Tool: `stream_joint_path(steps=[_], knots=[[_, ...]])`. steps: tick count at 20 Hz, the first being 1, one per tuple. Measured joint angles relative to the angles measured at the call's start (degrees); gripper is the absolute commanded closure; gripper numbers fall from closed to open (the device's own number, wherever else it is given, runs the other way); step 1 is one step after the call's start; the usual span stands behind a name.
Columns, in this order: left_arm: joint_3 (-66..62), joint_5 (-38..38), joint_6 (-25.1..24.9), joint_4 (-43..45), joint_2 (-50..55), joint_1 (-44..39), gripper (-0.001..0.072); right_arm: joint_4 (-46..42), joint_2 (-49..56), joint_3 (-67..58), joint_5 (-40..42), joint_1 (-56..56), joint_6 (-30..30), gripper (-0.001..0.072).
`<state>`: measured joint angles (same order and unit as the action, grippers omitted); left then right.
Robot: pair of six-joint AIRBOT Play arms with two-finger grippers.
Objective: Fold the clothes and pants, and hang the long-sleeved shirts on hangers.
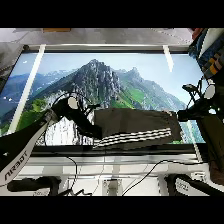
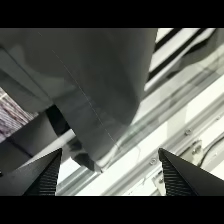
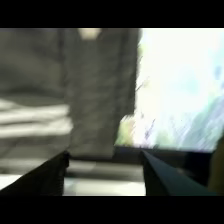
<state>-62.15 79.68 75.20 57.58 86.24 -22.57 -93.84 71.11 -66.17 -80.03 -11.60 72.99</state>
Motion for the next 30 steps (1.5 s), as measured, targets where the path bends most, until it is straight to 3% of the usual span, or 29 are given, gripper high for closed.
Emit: stream_joint_path(steps=[3, 4, 7, 8, 9, 10, 14, 20, 25, 30], knots=[[-1.2, -0.8, 0.3, 0.2, 0.0, 1.1, 0.0016, -1.2, 1.0, -0.3, 4.8, -3.0, 0.7, 0.0309], [-1.7, -0.9, 0.4, 0.2, -0.6, 1.7, 0.0017, -1.0, 1.8, -0.6, 5.7, -5.2, 0.8, 0.0346], [-2.9, -1.2, 0.5, 0.2, -3.5, 4.6, 0.0016, 7.3, 5.4, -1.7, 5.1, -14.3, -2.1, 0.0386], [-3.1, -1.2, 0.5, 0.2, -4.6, 5.6, 0.0017, 12.3, 6.8, -2.0, 3.4, -17.3, -4.2, 0.031], [-3.3, -1.2, 0.5, 0.3, -5.6, 6.5, 0.0017, 17.0, 8.3, -2.1, 2.1, -20.0, -6.2, 0.0183], [-3.4, -1.2, 0.5, 0.3, -6.4, 7.3, 0.0016, 21.1, 9.8, -2.3, 1.0, -22.3, -8.3, 0.0145], [-3.6, -1.6, 1.6, 0.3, -8.0, 9.1, 0.0017, 27.9, 14.3, -2.5, 0.5, -26.0, -14.6, 0.0142], [-3.6, -3.1, 4.1, 0.3, -8.4, 9.6, 0.0016, 30.3, 20.9, -2.4, 2.4, -22.6, -20.6, 0.0142], [-3.6, -3.5, 5.4, 0.3, -8.5, 9.7, 0.0016, 29.4, 23.9, -2.4, 6.2, -19.5, -22.5, 0.0145], [-3.6, -3.5, 5.7, 0.3, -8.5, 9.7, 0.0017, 31.0, 26.6, -2.6, 3.6, -18.8, -22.9, 0.017]])
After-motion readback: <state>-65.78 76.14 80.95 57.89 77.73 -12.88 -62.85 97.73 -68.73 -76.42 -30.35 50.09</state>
